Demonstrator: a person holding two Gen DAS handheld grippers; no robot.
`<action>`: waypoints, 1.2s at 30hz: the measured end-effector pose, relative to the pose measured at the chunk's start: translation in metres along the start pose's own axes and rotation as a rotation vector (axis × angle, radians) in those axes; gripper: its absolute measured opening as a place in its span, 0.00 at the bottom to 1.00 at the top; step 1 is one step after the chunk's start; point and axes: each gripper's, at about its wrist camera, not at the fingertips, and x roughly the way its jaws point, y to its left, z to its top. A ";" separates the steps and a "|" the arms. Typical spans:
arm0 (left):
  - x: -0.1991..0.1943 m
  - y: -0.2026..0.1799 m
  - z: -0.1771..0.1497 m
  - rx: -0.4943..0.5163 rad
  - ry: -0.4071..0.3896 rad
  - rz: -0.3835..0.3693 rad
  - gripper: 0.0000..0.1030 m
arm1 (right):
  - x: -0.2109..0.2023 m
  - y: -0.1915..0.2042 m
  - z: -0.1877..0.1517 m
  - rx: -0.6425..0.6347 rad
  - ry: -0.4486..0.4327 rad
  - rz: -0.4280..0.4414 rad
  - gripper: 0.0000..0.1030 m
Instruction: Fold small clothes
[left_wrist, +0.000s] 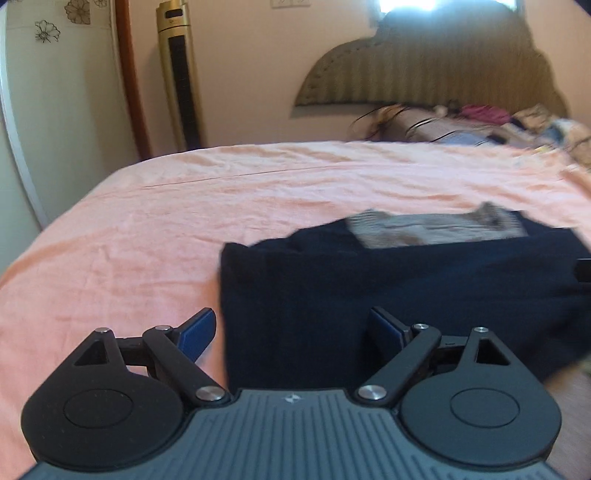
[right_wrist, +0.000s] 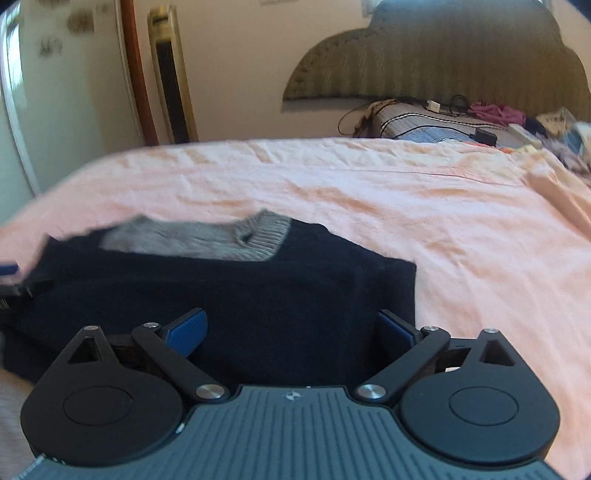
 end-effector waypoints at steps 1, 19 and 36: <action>-0.010 0.000 -0.006 -0.009 0.000 -0.039 0.88 | -0.011 0.001 -0.007 -0.004 -0.001 0.030 1.00; -0.061 0.012 -0.065 -0.067 0.140 -0.049 0.94 | -0.059 0.040 -0.063 -0.128 0.152 -0.054 0.97; -0.083 0.064 -0.072 -0.281 0.209 -0.107 0.09 | -0.117 -0.063 -0.077 0.355 0.252 0.137 0.08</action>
